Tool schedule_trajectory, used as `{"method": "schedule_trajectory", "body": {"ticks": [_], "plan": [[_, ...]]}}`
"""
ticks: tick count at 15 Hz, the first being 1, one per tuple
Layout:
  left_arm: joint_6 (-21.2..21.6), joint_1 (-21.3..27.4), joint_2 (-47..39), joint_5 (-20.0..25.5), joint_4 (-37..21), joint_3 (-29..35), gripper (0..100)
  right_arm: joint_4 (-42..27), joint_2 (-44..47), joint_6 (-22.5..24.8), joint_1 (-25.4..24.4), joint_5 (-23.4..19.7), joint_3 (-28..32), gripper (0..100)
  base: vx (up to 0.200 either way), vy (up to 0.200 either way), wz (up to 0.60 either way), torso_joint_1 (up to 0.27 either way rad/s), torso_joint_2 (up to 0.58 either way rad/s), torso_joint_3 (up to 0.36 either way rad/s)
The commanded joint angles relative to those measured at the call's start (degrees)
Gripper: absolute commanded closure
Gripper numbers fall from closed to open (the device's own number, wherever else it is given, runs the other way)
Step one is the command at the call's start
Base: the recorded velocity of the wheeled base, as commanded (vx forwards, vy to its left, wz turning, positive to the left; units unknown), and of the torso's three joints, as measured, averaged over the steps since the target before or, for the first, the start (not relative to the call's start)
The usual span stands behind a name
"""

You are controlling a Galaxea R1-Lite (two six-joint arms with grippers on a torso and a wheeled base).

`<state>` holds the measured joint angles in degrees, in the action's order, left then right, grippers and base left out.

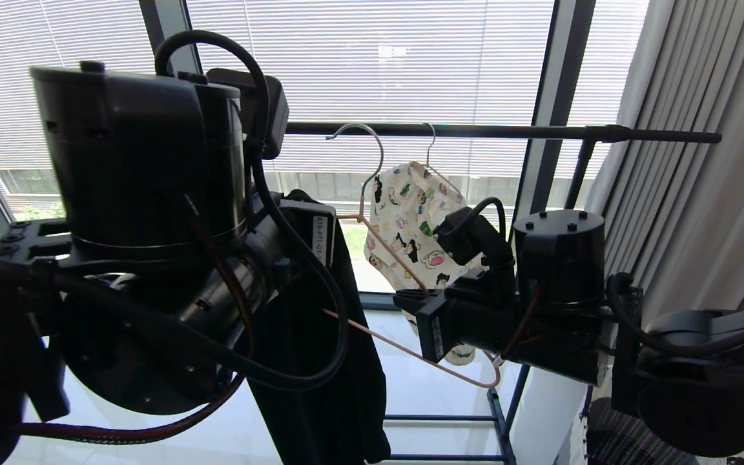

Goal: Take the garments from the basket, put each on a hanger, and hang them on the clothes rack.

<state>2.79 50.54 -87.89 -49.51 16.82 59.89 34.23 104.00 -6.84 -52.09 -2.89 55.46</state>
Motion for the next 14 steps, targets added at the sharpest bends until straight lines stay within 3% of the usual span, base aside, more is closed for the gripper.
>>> {"method": "schedule_trajectory", "body": {"ticks": [1,5,7,9,10,12,14], "plan": [[0.3,0.0,1.9,0.3,0.0,-0.2,0,1.1,0.3,0.0,0.0,1.0,-0.4,100,0.0,0.0,0.0,0.0,0.0,0.0],[4.0,-0.2,5.0,2.0,-0.1,-0.5,0,7.5,0.5,1.7,2.3,2.2,-2.5,100,0.0,0.0,0.0,0.0,0.0,0.0],[6.0,-0.8,8.5,4.8,-0.1,-4.5,0,11.8,0.5,4.8,4.9,2.0,-5.5,100,0.0,0.0,0.0,0.0,0.0,0.0],[10.6,-1.8,13.5,10.8,-0.1,-11.5,0,15.4,-0.3,6.8,6.7,0.9,-9.1,100,0.0,0.0,0.0,0.0,0.0,0.0],[15.2,-3.6,19.1,21.7,-0.1,-18.1,0,17.2,-2.9,8.9,8.8,-3.0,-13.7,100,0.0,0.0,0.0,0.0,0.0,0.0],[19.8,-6.2,23.2,33.8,-0.1,-23.4,0,17.3,-8.3,13.1,11.0,-10.6,-21.4,100,0.0,0.0,0.0,0.0,0.0,0.0],[20.9,-6.7,23.2,39.4,-0.1,-26.2,0,17.3,-11.9,17.7,12.2,-15.7,-27.3,100,0.0,0.0,0.0,0.0,0.0,0.0]]}}
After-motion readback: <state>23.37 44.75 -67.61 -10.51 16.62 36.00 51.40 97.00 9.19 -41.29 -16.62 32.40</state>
